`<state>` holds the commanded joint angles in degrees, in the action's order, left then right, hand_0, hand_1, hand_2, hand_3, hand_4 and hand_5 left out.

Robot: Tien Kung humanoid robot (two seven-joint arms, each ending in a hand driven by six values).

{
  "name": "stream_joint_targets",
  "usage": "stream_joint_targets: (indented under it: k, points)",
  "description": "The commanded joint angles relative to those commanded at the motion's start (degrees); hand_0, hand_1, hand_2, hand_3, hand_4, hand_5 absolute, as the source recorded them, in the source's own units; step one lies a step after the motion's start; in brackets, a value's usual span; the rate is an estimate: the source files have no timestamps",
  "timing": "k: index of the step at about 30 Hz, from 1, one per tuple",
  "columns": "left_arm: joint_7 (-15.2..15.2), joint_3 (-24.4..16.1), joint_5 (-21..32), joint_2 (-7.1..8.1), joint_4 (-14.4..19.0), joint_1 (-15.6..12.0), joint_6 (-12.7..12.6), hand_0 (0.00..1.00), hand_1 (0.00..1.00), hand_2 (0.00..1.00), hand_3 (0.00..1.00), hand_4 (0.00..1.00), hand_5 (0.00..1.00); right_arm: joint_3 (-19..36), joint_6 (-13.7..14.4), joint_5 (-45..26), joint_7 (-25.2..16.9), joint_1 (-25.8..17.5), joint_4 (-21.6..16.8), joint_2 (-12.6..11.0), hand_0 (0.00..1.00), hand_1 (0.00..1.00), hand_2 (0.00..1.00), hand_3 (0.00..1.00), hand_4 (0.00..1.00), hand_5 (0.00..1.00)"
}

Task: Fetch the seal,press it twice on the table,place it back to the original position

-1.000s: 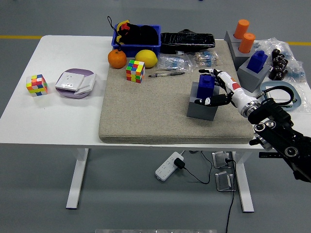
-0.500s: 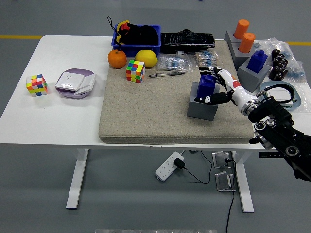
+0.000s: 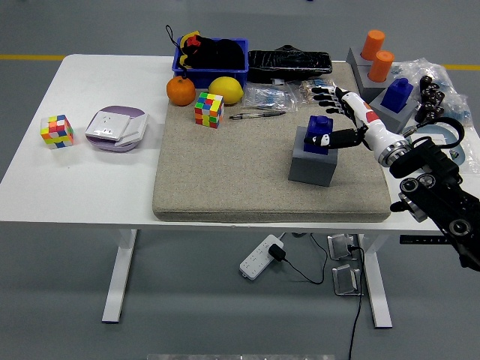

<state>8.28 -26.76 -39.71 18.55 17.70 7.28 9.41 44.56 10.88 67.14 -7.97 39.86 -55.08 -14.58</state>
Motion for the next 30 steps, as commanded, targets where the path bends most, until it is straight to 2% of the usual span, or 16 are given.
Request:
stream_joint_targets:
  k: [9,10,11,16,17,22,23,28,29,30]
  points:
    - [0.05,-0.64,-0.18,-0.11,-0.25,-0.54,-0.01,0.825,0.795,0.764,0.815,0.751,0.305,7.73,-2.58,2.86,3.06,-3.23,-3.25,-4.96,0.863,0.857,0.840,0.851,0.998,0.002]
    - [0.01,-0.80,-0.20,-0.10,-0.25,-0.57,-0.03,0.825,0.795,0.764,0.815,0.751,0.305,9.10,-2.69,3.07,3.28,-3.92,-3.71,-5.67,0.863,0.857,0.840,0.851,0.998,0.002]
    - [0.02,-0.85,-0.21,-0.11,-0.28,-0.58,-0.02,0.827,0.796,0.764,0.815,0.751,0.303,10.24,-2.75,3.28,3.46,-4.48,-4.09,-6.23,0.898,0.894,0.881,0.877,0.998,0.012]
    - [0.01,-1.31,-0.32,-0.15,-0.30,-0.66,-0.03,0.827,0.796,0.764,0.815,0.751,0.303,16.17,-2.77,3.74,3.88,-7.49,-5.44,-9.00,0.898,0.894,0.881,0.877,0.998,0.012]
    - [0.01,-1.40,-0.33,-0.15,-0.31,-0.65,-0.04,0.825,0.795,0.764,0.815,0.751,0.303,17.24,-2.76,3.71,3.87,-8.06,-5.54,-9.46,0.908,0.901,0.884,0.878,0.998,0.058]
    - [-0.01,-1.82,-0.49,-0.06,-0.35,-0.56,-0.07,0.825,0.795,0.764,0.815,0.751,0.303,22.93,-2.98,3.12,3.90,-11.13,-6.08,-11.52,0.908,0.901,0.884,0.878,0.998,0.058]
    - [-0.03,-1.93,-0.54,-0.06,-0.34,-0.55,-0.08,0.825,0.795,0.764,0.815,0.751,0.303,23.96,-3.11,2.70,3.88,-11.81,-6.29,-11.95,0.908,0.898,0.877,0.858,0.998,0.176]
    - [-0.03,-2.48,-0.81,-0.09,-0.37,-0.62,-0.11,0.825,0.795,0.764,0.815,0.751,0.303,28.26,-3.47,1.42,3.99,-15.03,-7.95,-13.92,0.908,0.898,0.877,0.858,0.998,0.176]
    - [-0.01,-2.51,-0.85,-0.09,-0.39,-0.62,-0.11,0.825,0.796,0.764,0.815,0.751,0.304,28.90,-3.60,1.36,4.10,-15.43,-8.23,-14.12,0.905,0.894,0.873,0.854,0.998,0.227]
    - [-0.02,-2.58,-0.89,-0.08,-0.39,-0.63,-0.11,0.825,0.796,0.764,0.815,0.751,0.304,29.57,-3.72,1.16,4.19,-15.82,-8.52,-14.30,0.905,0.894,0.873,0.854,0.998,0.227]
